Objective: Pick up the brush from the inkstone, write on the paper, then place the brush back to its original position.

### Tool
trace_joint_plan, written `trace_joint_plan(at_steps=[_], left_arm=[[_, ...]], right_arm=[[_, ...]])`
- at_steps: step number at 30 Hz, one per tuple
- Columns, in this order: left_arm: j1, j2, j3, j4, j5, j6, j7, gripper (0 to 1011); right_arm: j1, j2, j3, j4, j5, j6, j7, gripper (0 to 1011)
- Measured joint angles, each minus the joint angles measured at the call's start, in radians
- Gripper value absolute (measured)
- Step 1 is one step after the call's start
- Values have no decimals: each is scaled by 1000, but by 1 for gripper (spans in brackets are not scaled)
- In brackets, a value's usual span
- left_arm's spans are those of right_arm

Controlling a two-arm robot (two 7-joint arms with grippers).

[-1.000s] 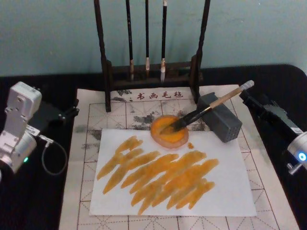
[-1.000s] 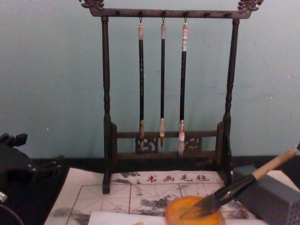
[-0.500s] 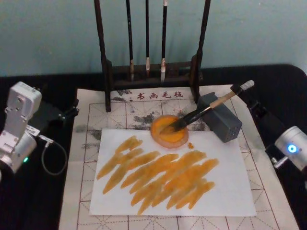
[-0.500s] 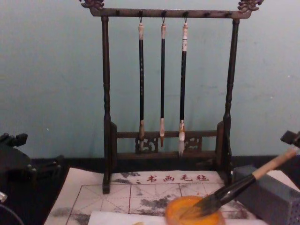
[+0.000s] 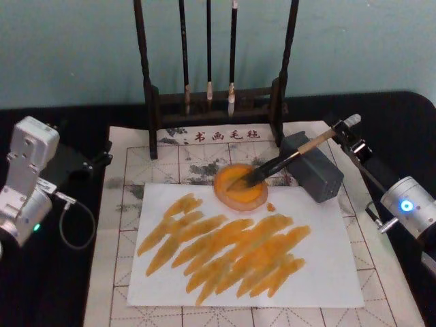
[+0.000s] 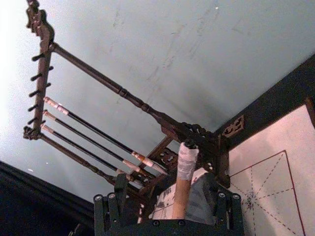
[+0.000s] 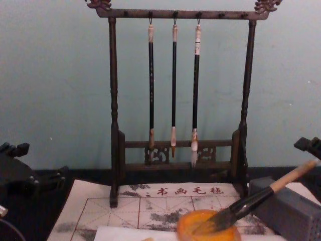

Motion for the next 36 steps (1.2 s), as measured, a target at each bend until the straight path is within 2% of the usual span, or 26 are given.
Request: trace_joint_plan(at_steps=[10, 26, 36], left_arm=[[0, 0, 0, 0, 0, 0, 0, 1001], [0, 0, 0, 0, 0, 0, 0, 1001], [0, 0, 0, 0, 0, 0, 0, 1001]], right_arm=[[28, -4, -19, 52, 39, 6, 0, 1000], [56, 7, -56, 89, 76, 4, 13, 1000], [58, 10, -60, 90, 79, 4, 17, 1000]])
